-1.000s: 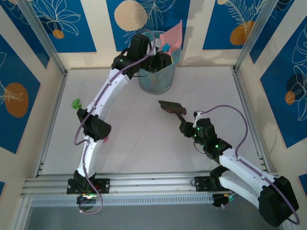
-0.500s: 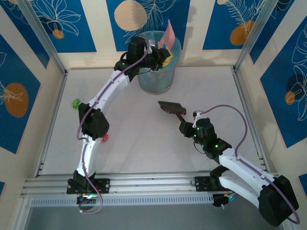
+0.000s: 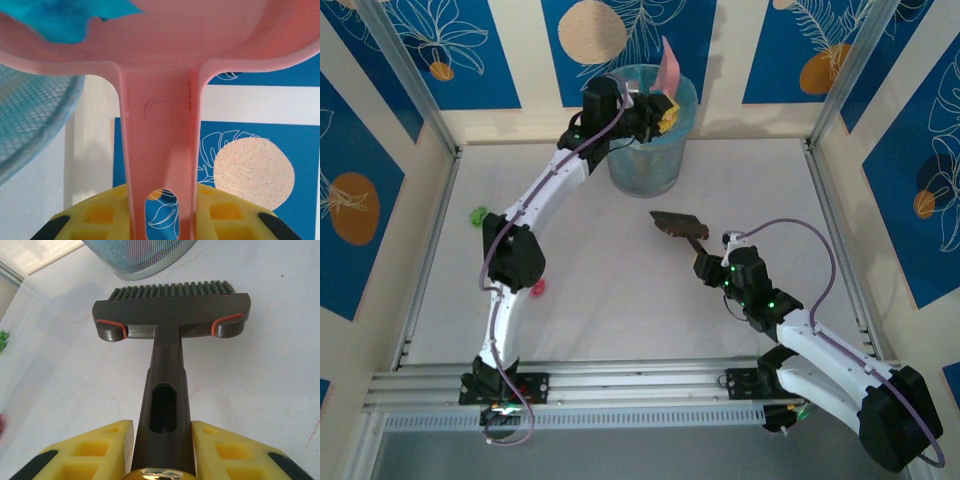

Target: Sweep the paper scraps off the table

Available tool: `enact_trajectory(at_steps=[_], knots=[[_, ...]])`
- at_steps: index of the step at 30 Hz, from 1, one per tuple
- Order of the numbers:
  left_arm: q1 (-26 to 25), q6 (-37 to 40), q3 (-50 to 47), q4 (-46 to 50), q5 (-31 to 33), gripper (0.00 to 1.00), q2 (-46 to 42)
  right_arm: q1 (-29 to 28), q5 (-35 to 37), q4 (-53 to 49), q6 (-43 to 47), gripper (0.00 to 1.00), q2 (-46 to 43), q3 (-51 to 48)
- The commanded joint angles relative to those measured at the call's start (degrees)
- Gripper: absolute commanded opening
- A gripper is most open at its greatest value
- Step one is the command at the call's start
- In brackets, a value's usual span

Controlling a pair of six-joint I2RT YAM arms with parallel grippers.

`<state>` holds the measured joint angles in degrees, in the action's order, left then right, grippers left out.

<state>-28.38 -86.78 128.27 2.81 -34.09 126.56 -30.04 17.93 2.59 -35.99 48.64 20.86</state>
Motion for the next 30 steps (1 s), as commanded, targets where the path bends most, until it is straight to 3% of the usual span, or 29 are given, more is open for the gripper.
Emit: enact_trajectory(at_steps=[1, 10, 20, 30], knots=[[1.35, -4.07, -2.75, -7.92, -0.82, 0.00, -3.51, -0.37, 1.43, 3.53, 1.44, 0.00, 0.09, 1.90], [2.37, -12.16, -12.12, -22.01, 4.17, 0.00, -6.79, -0.42, 1.80, 3.66, 1.70, 0.00, 1.01, 2.10], [2.28, -10.92, -8.56, -21.35, 0.49, 0.00, -5.62, -0.35, 1.96, 3.88, 1.90, 0.00, 2.07, 2.26], [-0.59, -2.74, -12.66, -17.20, -2.30, 0.00, -12.99, -0.37, 2.67, 3.81, 1.99, 0.00, 2.90, 2.43]])
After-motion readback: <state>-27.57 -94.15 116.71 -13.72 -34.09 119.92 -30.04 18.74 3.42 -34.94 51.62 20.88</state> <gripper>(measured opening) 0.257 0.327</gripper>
